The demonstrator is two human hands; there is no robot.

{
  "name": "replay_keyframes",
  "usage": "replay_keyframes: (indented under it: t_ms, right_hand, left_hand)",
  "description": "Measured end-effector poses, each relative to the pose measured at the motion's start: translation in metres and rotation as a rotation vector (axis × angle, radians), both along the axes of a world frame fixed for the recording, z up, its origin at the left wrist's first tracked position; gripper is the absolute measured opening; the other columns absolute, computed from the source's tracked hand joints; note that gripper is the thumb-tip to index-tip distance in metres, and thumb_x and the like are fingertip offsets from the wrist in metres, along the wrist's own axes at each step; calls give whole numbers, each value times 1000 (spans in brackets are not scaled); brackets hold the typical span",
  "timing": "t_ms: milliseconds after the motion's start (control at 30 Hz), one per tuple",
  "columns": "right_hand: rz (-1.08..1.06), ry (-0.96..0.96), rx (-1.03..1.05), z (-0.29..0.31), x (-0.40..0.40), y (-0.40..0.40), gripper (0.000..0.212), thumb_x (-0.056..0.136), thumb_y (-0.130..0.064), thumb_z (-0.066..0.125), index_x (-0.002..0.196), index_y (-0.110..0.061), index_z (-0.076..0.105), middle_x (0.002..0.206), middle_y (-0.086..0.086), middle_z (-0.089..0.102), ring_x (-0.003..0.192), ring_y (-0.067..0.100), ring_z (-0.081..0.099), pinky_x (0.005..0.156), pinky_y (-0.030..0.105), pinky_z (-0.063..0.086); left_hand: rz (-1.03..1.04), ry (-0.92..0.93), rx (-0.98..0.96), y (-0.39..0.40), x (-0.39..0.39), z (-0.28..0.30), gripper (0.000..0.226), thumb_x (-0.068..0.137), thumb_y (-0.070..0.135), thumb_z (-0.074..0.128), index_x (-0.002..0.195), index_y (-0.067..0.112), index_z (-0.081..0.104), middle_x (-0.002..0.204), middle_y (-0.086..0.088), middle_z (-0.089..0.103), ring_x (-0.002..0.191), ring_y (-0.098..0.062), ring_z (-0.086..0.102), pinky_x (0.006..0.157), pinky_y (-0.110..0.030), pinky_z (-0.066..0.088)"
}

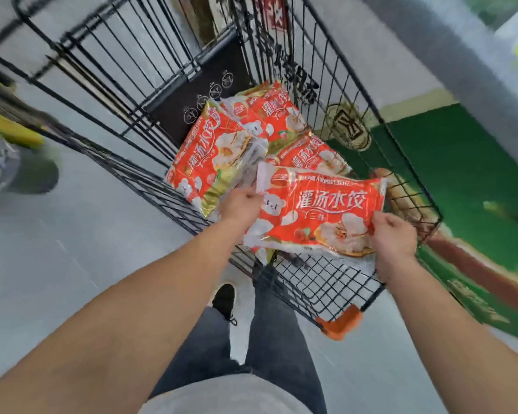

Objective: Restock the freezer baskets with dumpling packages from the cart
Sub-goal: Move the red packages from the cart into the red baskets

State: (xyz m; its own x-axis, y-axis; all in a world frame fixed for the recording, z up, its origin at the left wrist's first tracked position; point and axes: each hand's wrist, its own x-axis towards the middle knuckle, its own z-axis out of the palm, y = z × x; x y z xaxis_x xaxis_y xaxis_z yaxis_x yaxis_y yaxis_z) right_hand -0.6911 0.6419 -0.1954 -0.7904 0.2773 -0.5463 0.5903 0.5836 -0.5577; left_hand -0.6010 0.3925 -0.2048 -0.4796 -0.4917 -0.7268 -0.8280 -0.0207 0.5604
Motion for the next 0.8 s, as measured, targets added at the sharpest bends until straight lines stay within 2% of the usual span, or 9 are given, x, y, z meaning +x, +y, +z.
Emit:
replay_keyframes:
  t_ms: [67,133,200,267,333,433,600,733,800]
  right_hand:
    - [-26,68,-1,22,23,15,27,84,-39,55,74,-19,70,80,5,73,84,32,69,78,49,56]
    - [-55,126,-17,41,43,25,26,84,-38,54,69,-23,70,74,0,71,76,26,66,72,45,54]
    - [-112,196,-24,66,68,37,30,86,-35,55,65,-19,69,71,-4,70,75,23,66,76,46,55]
    - [-157,245,-55,88,89,46,30,87,-34,56,64,-21,70,70,-7,70,81,26,68,78,47,55]
    - [-216,303,-84,111,115,62,27,87,-36,56,67,-28,72,74,-7,71,86,27,69,79,47,55]
    - [-273,381,-82,138,142,76,35,92,-29,55,61,-19,66,73,-6,68,82,25,64,75,41,52]
    - [-400,474,-132,164,184,132,31,95,-25,53,74,-8,68,80,5,70,76,18,56,69,33,44]
    - [-506,502,-160,177,197,189,29,94,-20,52,82,-1,69,87,16,71,73,16,51,65,31,40]
    - [-557,512,-165,184,195,220,28,95,-21,52,82,-3,70,88,13,71,74,16,53,68,35,48]
  left_hand:
    - [-78,63,-46,3,9,24,21,96,36,58,101,20,72,97,3,69,87,-20,63,79,-32,52]
    - [-128,140,-64,5,16,45,20,96,33,59,88,17,69,88,0,65,82,-20,60,68,-30,48]
    - [-179,212,-78,11,27,72,24,95,28,60,72,20,61,76,0,60,77,-21,58,63,-29,41]
    - [-199,265,-77,16,35,94,25,92,27,63,69,17,62,73,0,64,76,-23,62,66,-32,48]
    - [-240,314,-78,28,44,119,19,87,30,66,73,17,68,81,-3,71,83,-26,68,73,-42,57]
    - [-325,376,-115,41,51,146,18,87,26,64,70,20,68,83,-1,69,84,-25,66,73,-40,56]
    - [-455,463,-103,95,50,187,14,79,34,65,73,25,74,83,-4,75,86,-31,71,77,-54,60]
    - [-524,525,-89,164,43,210,26,89,17,64,64,17,66,67,2,66,74,-22,64,68,-40,55]
    - [-560,540,-94,201,34,212,26,90,16,62,65,17,66,68,1,66,73,-20,62,69,-41,54]
